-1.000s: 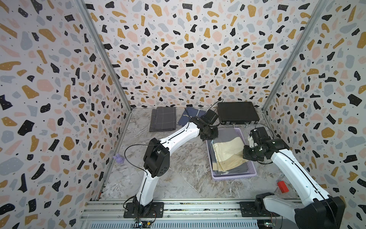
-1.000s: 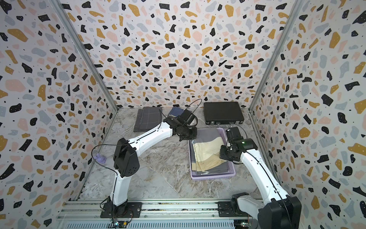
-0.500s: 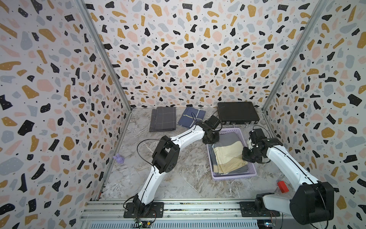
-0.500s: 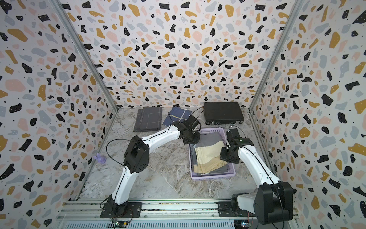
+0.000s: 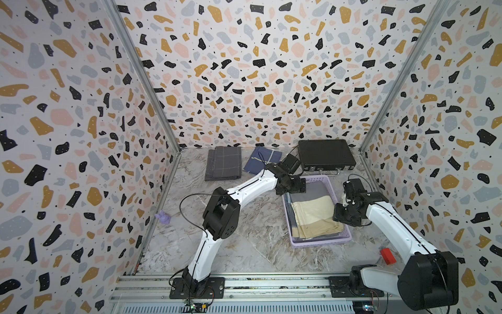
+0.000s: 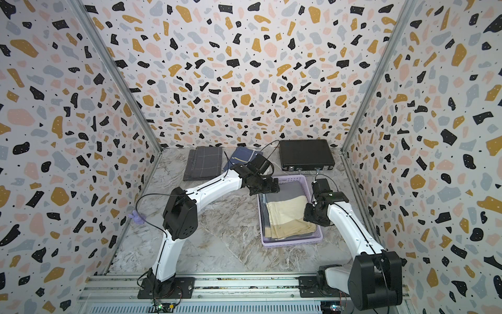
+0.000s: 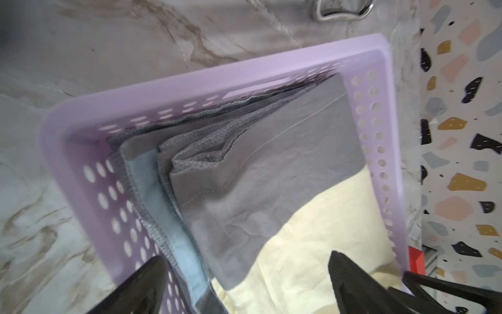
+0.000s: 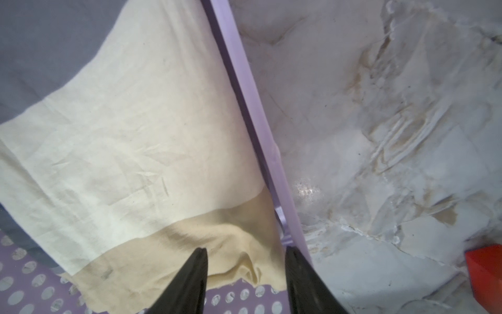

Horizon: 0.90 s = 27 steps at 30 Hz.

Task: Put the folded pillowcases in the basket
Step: Place the pillowcase in the basket.

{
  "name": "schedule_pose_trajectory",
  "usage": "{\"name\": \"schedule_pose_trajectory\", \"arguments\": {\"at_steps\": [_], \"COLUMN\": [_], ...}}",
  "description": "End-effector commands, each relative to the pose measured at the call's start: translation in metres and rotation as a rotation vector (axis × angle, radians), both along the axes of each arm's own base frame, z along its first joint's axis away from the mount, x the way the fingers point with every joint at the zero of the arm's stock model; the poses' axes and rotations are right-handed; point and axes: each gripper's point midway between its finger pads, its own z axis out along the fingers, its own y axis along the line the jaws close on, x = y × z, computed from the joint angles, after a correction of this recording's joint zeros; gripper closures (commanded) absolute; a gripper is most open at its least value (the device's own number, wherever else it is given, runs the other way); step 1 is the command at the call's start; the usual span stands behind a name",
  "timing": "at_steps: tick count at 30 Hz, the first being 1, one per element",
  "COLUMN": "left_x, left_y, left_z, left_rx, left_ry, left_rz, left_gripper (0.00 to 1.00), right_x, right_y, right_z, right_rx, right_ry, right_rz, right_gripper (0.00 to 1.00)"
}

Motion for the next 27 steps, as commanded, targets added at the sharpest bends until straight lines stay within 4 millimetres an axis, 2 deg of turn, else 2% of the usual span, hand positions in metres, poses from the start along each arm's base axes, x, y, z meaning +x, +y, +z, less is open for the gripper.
{"name": "schedule_pose_trajectory", "arguments": {"at_steps": [1,3,5,9,12,14,17,22,24,27], "left_x": [-0.001,-0.002,-0.001,0.007,0.015,0.019,0.017,0.011,0.012,0.017], "left_y": [0.006,0.019,0.033,0.076,0.117,0.147,0.179,0.220,0.230,0.240], "left_z": [0.053,0.055,0.056,0.050,0.044,0.040,0.035,0.034,0.035,0.039], "left_rx": [-0.059,-0.045,-0.040,-0.008,0.015,0.038,0.078,0.150,0.152,0.162], "left_ry": [-0.077,-0.073,-0.067,-0.054,-0.037,-0.028,-0.018,-0.041,-0.043,-0.051], "left_rz": [-0.019,-0.005,0.010,0.064,0.128,0.179,0.216,0.255,0.269,0.282], "left_gripper": [0.00,0.00,0.01,0.02,0.03,0.04,0.05,0.04,0.04,0.04], "right_x": [0.005,0.008,0.012,0.021,0.024,0.025,0.025,0.022,0.023,0.026], "right_y": [-0.006,-0.006,-0.003,0.008,0.019,0.023,0.026,0.024,0.025,0.024], "right_z": [0.016,0.024,0.032,0.037,0.021,0.004,-0.020,-0.051,-0.055,-0.045], "right_rx": [-0.025,-0.018,-0.008,0.031,0.058,0.078,0.082,0.057,0.063,0.056], "right_ry": [-0.051,-0.082,-0.114,-0.151,-0.117,-0.092,-0.046,0.042,0.054,0.040], "right_rz": [-0.024,-0.029,-0.027,-0.007,0.010,0.009,0.010,0.016,0.011,0.007], "right_gripper": [0.49,0.51,0.57,0.87,0.99,1.00,1.00,1.00,1.00,1.00]}}
